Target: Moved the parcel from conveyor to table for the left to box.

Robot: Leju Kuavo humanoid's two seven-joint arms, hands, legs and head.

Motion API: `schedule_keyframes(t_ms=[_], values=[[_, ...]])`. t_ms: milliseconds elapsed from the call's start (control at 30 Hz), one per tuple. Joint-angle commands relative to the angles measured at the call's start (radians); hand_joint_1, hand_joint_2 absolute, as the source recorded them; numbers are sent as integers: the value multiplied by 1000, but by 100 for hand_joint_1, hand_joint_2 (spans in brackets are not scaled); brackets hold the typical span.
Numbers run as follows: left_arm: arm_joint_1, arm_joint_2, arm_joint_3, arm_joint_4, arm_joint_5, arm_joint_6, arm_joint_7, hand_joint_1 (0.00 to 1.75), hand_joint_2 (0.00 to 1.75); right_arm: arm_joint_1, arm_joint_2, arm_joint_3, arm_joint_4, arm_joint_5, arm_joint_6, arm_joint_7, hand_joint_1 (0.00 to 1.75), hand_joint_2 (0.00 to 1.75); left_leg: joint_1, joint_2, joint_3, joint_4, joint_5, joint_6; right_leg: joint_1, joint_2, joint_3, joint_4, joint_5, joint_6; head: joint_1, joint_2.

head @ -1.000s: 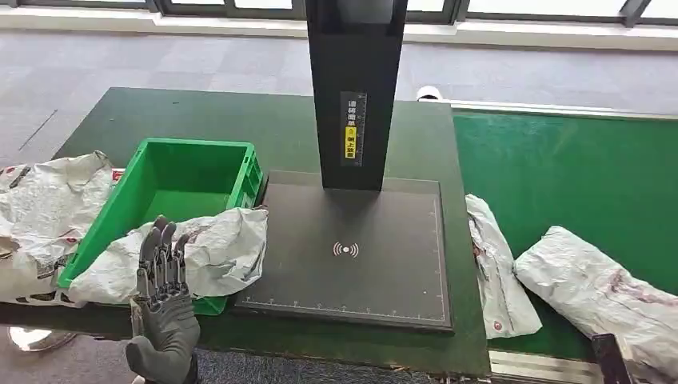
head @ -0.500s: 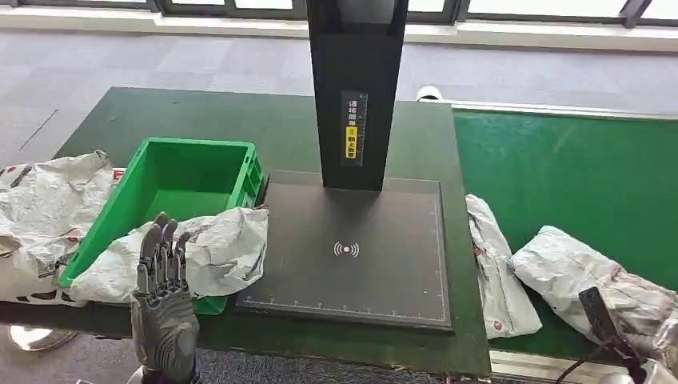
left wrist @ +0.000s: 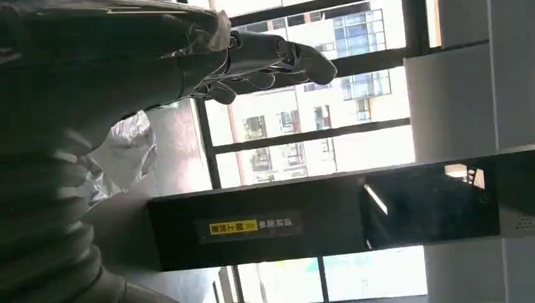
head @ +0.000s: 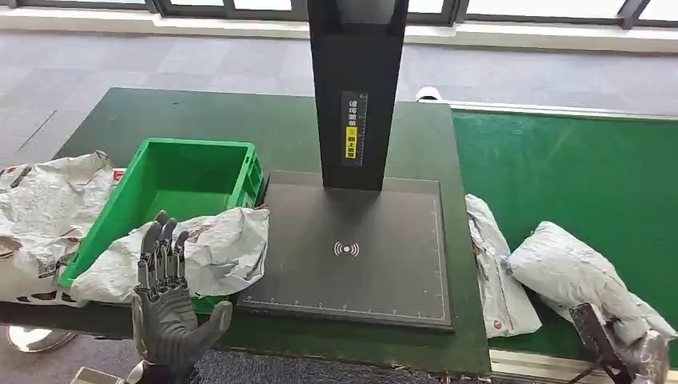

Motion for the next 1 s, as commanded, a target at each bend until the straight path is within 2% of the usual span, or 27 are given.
schedule_keyframes(t_ms=[33, 67, 100, 133, 300, 400, 500, 667, 800, 1000], values=[[8, -2, 20, 12, -15, 49, 2, 0, 175, 119, 169, -106, -374, -283, 152, -203, 175, 175, 2, -1, 0, -2, 1, -1, 2, -1, 1, -3, 1, -1, 0, 0], [11, -2, 16, 9, -17, 51, 2, 0, 175, 120, 176, -111, -394, -302, 154, -212, 175, 175, 0, 0, 0, -1, 0, -1, 0, 0, 0, -1, 0, -1, 0, 0], [15, 2, 1, 2, -21, 78, 2, 0, 175, 189, 222, -65, -605, -461, 168, -237, 175, 175, 1, 1, 0, -2, 1, -1, 1, 0, 0, -2, 1, -1, 0, 0], [18, 6, -7, -1, -21, 90, 2, 0, 175, 224, 233, -36, -676, -515, 157, -237, 175, 175, 0, 0, -1, -1, 0, -1, 0, 0, -1, 0, 0, -1, 0, 0], [21, 23, -31, -7, -16, 126, 2, 0, 175, 330, 295, 102, -958, -640, 113, -237, 175, 175, 1, -2, -3, -1, 0, -2, 1, -2, -3, 0, -1, -2, 0, 0], [21, 24, -31, -7, -15, 126, 2, 0, 175, 331, 304, 119, -966, -635, 99, -237, 175, 175, 1, -2, -4, -1, 0, -1, 1, -2, -3, 0, -1, -2, 0, 0], [23, 26, -38, -10, -20, 137, 2, 0, 175, 369, 284, 239, -1042, -638, -6, -237, 175, 175, 0, -1, -5, -1, -1, -2, 0, -2, -3, 1, -2, -2, 0, 0], [23, 28, -41, -11, -21, 139, 2, 0, 175, 375, 284, 276, -1065, -621, -35, -237, 175, 175, 0, -2, -4, -1, 0, -1, 0, -2, -3, 1, -2, -2, 0, 0], [14, 29, -37, 5, -15, 125, 2, 0, 175, 373, 260, 392, -1062, -553, -102, -237, 175, 175, 0, 0, -2, -2, 0, -1, 0, 0, -2, -1, -1, -2, 0, 0], [14, 29, -37, 5, -15, 125, 2, 0, 175, 373, 260, 392, -1062, -553, -102, -237, 175, 175, 0, -2, -2, -2, 0, -1, 0, -2, -2, -1, -1, -2, 0, 0]])
